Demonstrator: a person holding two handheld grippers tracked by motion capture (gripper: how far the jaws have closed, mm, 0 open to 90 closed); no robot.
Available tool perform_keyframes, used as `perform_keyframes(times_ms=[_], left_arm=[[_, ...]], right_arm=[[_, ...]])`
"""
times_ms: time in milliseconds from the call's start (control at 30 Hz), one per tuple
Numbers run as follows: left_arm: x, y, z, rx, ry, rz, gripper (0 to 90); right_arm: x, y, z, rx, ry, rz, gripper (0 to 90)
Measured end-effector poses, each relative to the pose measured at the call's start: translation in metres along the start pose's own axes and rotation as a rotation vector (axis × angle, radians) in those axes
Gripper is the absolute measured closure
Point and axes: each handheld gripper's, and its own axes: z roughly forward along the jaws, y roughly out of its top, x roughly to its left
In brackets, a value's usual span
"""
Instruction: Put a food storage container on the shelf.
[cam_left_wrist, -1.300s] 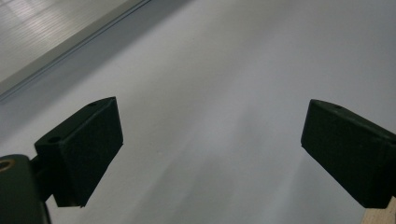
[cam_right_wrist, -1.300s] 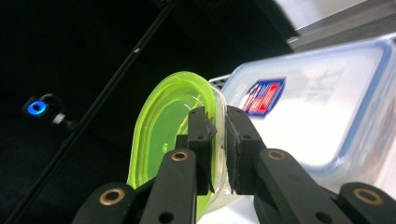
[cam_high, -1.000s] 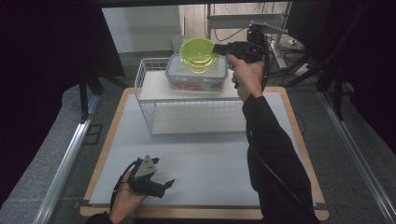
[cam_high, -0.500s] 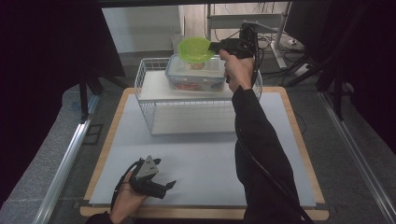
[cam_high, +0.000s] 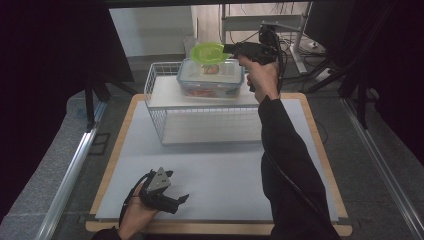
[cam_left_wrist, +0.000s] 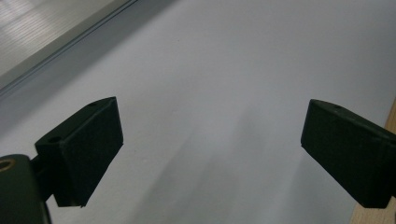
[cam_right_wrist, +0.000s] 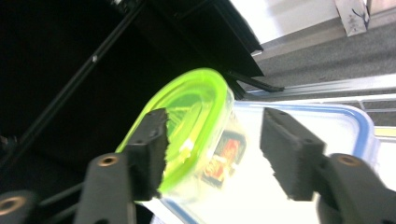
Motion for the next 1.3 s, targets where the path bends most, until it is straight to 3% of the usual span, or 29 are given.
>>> perform_keyframes(times_ms=[133, 300, 400, 567, 933, 1133, 1300], left_arm=[[0.000, 0.000, 0.001, 0.001, 0.001, 0.003, 5.5], [-0.001, 0.000, 0.001, 0.003, -0.001, 0.003, 5.5], [-0.001, 0.000, 0.001, 0.004, -0.001, 0.002, 5.4], [0.000, -0.001, 0.002, 0.006, 0.000, -0.001, 5.3], [0.001, -0.001, 0.002, 0.002, 0.001, -0.018, 2.7], [0.001, -0.001, 0.002, -0.001, 0.002, -0.022, 2.3], [0.001, -0.001, 0.002, -0.006, 0.001, -0.021, 2.1]], right_arm=[[0.000, -0.007, -0.011, 0.013, -0.007, -0.112, 26.9], [-0.005, -0.022, -0.025, 0.038, -0.057, -0.240, 19.5], [-0.009, -0.034, -0.032, 0.051, -0.062, -0.289, 17.3], [-0.013, -0.055, -0.043, 0.064, -0.059, -0.329, 15.6], [-0.007, -0.110, -0.067, 0.082, -0.034, -0.461, 10.2], [-0.013, -0.145, -0.080, 0.098, -0.067, -0.537, 7.3], [-0.029, -0.179, -0.090, 0.136, -0.103, -0.575, 5.1]])
